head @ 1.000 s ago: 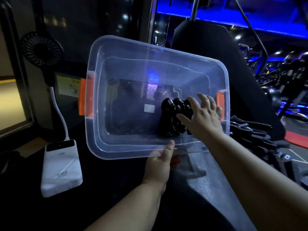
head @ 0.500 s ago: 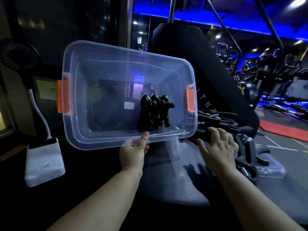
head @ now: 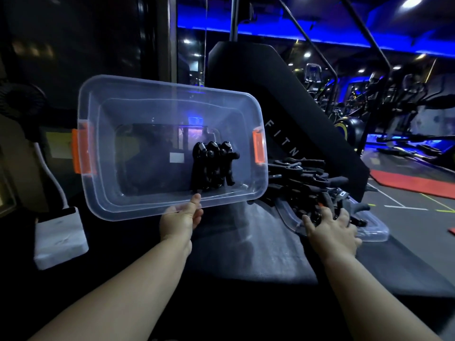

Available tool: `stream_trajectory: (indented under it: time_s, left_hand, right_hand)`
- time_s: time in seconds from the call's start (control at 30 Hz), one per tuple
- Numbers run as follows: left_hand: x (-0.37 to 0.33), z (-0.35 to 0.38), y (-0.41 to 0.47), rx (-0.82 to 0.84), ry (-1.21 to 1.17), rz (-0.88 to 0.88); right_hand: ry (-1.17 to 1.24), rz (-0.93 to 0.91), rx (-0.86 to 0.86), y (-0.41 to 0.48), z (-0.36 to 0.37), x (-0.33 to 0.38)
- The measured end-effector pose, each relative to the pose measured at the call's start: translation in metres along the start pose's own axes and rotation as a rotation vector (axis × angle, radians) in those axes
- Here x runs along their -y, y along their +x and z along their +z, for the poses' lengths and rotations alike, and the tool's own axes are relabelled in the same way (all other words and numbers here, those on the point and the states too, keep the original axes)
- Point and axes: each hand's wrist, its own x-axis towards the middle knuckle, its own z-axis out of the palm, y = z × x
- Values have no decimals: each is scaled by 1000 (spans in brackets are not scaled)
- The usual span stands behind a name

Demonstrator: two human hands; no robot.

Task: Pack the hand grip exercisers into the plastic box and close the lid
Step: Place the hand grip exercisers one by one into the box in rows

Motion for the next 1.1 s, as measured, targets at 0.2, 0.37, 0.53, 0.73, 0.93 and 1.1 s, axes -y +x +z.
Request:
stream_trajectory:
  time_s: [0.2,0.37,0.53,0.73,0.93,1.1]
  left_hand:
    - [-5,-5,-6,60,-22,-48]
    - [-7,-8,-8,80,-36,-46]
    - [-10,-10,-9,73,-61,-79]
    - [-8,-15,-8,58,-39,-69]
    - [-4,-15,-5,41,-23,-50]
    - [-3,-17,-6,60,-13,-31]
  right_hand:
    - [10,-6,-66,-4,0,-2]
    - [118,-59,-133,-8,-1,-1]
    - [415,-292,-295,-17,-5,6]
    - [533,-609,-298,-27,-9,16]
    - [760,-531,-209,-46,-8,36]
    - [993,-424,-163,-58,-4,54]
